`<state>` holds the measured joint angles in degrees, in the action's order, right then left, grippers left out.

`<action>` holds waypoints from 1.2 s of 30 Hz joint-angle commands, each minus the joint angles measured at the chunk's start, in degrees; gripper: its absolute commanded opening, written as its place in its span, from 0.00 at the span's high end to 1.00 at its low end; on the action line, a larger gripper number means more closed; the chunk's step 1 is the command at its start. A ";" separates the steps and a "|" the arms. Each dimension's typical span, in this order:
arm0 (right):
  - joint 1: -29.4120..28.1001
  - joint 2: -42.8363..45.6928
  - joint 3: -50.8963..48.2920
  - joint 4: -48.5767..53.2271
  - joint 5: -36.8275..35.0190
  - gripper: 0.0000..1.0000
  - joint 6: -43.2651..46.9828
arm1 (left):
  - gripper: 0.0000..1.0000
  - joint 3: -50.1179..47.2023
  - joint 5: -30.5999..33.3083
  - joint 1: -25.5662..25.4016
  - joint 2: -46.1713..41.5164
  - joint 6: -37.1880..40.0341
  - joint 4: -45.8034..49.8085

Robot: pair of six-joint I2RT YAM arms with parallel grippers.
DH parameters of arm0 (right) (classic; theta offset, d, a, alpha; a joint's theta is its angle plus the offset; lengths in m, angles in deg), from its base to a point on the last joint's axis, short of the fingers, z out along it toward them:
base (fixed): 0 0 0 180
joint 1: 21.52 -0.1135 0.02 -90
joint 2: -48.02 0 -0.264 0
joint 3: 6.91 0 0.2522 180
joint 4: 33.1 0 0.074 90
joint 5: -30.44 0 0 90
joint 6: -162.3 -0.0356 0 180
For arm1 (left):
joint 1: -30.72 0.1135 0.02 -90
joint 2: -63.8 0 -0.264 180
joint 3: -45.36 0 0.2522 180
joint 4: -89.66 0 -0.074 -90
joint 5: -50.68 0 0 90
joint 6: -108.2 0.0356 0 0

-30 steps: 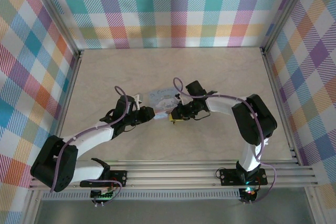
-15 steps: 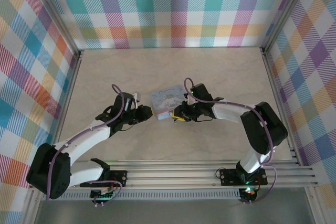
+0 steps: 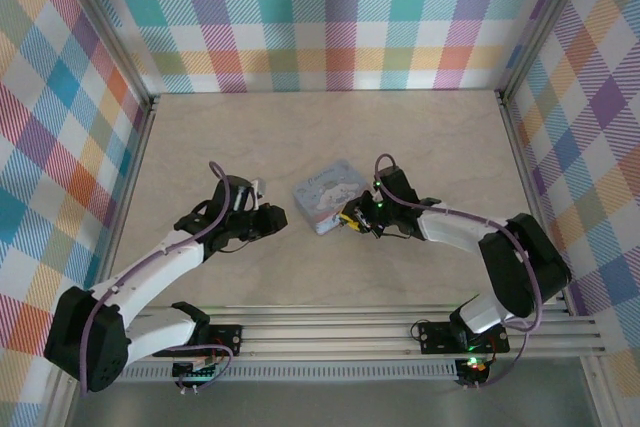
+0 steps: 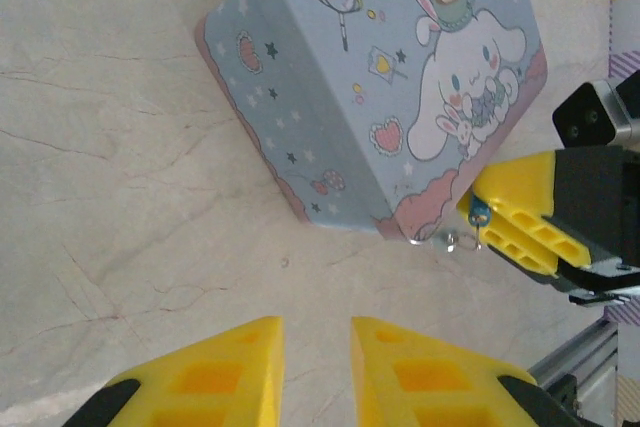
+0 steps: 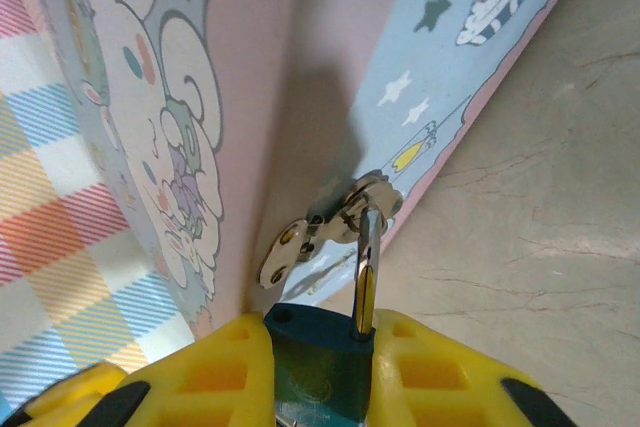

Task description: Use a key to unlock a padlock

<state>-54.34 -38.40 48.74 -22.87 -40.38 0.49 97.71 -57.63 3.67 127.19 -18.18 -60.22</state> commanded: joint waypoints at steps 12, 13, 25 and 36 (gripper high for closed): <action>-0.23 0.31 -3.07 -3.21 -5.36 1.00 -4.68 | 0.76 2.52 -2.61 0.69 -5.36 3.20 9.15; -0.16 0.57 -4.03 -4.24 -6.08 1.00 -4.86 | 0.76 2.31 -2.66 0.72 -5.64 3.18 9.21; 0.82 -4.75 -7.97 -22.06 -5.12 1.00 -4.74 | 0.76 1.64 -1.79 0.75 -10.89 4.81 12.68; 0.83 3.97 -7.73 -10.42 -15.98 1.00 -0.84 | 0.75 2.10 0.53 0.91 -14.53 5.49 14.97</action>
<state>-53.77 -35.99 40.92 -36.77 -52.33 -2.04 98.82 -57.98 3.80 113.33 -13.70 -46.58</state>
